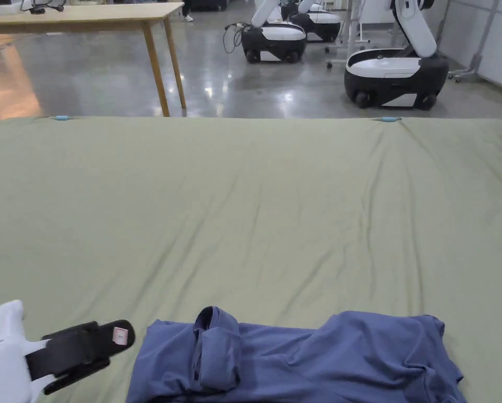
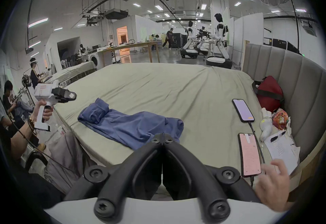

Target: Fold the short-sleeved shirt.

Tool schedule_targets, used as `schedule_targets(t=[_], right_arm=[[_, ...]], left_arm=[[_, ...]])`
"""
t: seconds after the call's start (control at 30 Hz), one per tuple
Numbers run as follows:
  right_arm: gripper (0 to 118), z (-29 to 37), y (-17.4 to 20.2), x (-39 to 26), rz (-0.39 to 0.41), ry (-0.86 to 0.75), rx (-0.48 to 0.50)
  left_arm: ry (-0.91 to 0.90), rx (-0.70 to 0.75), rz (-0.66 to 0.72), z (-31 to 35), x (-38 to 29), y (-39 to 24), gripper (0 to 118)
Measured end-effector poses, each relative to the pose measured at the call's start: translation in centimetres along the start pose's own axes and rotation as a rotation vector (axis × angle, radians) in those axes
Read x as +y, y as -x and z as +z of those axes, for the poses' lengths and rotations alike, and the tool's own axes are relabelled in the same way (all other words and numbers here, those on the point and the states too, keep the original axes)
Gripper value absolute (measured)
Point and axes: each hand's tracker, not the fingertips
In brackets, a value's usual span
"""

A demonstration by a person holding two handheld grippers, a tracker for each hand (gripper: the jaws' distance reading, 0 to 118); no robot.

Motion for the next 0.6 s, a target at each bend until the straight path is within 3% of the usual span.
schedule_targets(t=[0.27,0.47,0.6], right_arm=[[0,1.1,0.0,0.2,0.004,-0.011,-0.008],[0,1.9,-0.6,-0.2,-0.008,-0.002,-0.035],[0,2.0,-0.9,-0.5,-0.018,0.003,-0.047]], left_arm=[[0.221,0.026,-0.03,-11.0,-2.0,0.6,0],[0.281,-0.111,-0.033,-15.3,-3.4,-2.9,0],[0.329,0.001,-0.048,-17.8,-4.4,-2.4,0]])
